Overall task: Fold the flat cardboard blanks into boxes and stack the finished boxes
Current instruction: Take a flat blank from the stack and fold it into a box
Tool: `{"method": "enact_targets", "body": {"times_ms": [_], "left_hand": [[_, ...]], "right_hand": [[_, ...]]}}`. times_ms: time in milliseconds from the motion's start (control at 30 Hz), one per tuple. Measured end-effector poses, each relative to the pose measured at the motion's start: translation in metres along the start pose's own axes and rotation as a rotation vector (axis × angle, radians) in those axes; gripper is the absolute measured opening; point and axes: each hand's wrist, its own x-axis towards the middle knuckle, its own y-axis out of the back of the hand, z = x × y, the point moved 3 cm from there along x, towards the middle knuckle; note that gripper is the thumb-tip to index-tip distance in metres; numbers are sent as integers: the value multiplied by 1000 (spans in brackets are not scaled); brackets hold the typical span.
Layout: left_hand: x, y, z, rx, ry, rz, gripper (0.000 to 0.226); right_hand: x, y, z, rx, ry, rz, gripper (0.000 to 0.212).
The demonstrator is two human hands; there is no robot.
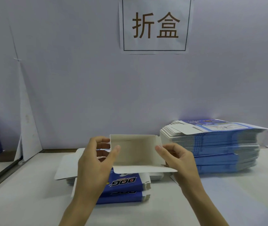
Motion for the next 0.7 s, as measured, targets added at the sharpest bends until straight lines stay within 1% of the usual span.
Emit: {"method": "enact_targets", "body": {"times_ms": [133, 233, 367, 433, 467, 533, 567, 633, 700], "left_hand": [[5, 4, -1, 3, 1, -23, 9], [5, 6, 1, 23, -4, -45, 9], [3, 3, 1, -7, 5, -57, 13], [3, 3, 1, -8, 6, -57, 13], [4, 4, 1, -13, 5, -55, 12], [6, 6, 0, -16, 1, -56, 10], [6, 7, 0, -15, 1, -58, 10], [7, 8, -1, -6, 1, -56, 10], [8, 9, -2, -1, 3, -50, 10]], "right_hand": [[2, 2, 1, 47, -10, -6, 9], [3, 4, 3, 71, -13, 3, 9], [5, 9, 4, 95, -23, 18, 7], [7, 13, 9, 130, -89, 5, 13], [9, 13, 13, 189, -172, -13, 17], [9, 10, 19, 371, -373, -87, 16], [8, 9, 20, 433, -432, -128, 18], [10, 10, 20, 454, -429, -206, 35], [10, 11, 19, 423, -376, -247, 44]]}}
